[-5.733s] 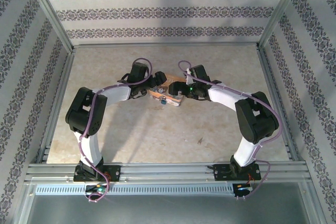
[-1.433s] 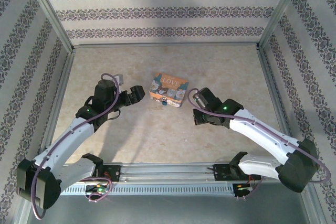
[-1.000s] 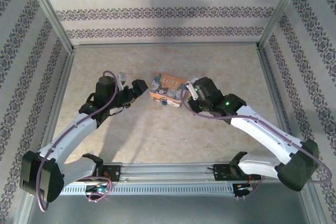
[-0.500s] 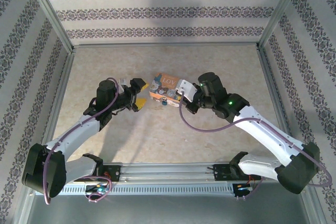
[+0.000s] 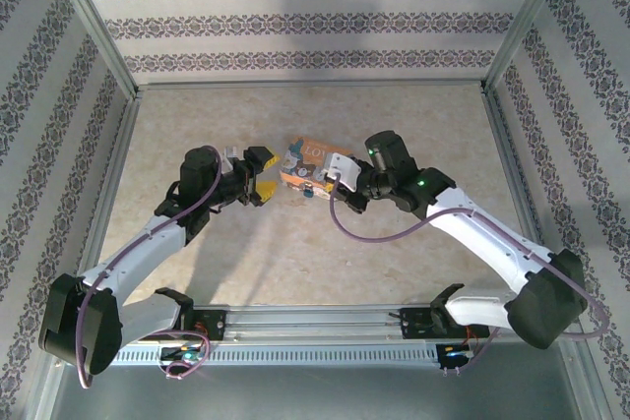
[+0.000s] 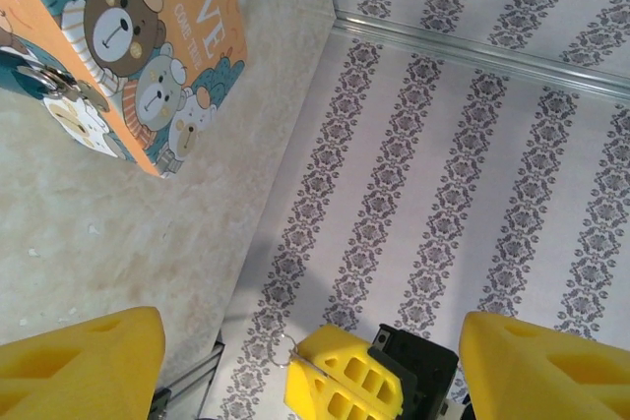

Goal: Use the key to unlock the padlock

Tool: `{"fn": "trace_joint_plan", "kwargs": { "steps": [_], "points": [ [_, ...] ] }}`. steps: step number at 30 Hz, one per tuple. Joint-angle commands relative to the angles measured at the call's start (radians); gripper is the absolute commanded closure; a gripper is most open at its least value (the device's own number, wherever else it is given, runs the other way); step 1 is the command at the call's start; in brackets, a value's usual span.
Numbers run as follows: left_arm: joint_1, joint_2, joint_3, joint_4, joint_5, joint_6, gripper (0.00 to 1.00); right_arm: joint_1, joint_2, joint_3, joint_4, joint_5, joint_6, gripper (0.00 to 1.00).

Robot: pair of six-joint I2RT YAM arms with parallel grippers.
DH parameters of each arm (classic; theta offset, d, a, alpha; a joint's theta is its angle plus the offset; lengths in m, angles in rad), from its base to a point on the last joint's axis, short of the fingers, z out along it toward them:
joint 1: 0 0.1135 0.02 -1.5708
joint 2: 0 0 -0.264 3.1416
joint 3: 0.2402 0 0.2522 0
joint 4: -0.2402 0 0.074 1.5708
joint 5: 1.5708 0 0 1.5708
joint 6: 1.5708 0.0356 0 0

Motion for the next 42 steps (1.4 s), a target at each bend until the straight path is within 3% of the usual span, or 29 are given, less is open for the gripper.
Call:
{"fn": "trace_joint_plan", "kwargs": {
  "steps": [1, 8, 14, 30, 40, 42],
  "points": [
    [-0.027, 0.014, 0.045, -0.015, -0.02, -0.012, 0.22, 0.028, 0.023, 0.036, 0.03, 0.084, -0.022, 1.0],
    [-0.063, 0.026, 0.099, -0.171, -0.092, -0.023, 0.22, 0.146, 0.081, 0.031, 0.106, 0.458, -0.137, 1.0],
    [-0.079, 0.042, 0.147, -0.287, -0.119, -0.032, 0.26, 0.238, 0.127, 0.039, 0.188, 0.626, -0.267, 1.0],
    [-0.142, 0.135, 0.151, -0.191, -0.147, -0.083, 0.53, 0.316, 0.218, 0.122, 0.193, 0.686, -0.338, 1.0],
    [-0.145, 0.141, 0.142, -0.186, -0.171, -0.092, 0.55, 0.336, 0.235, 0.131, 0.174, 0.688, -0.349, 1.0],
    [-0.145, 0.144, 0.144, -0.18, -0.172, -0.091, 0.59, 0.342, 0.238, 0.134, 0.171, 0.689, -0.343, 1.0]
  ]
}}
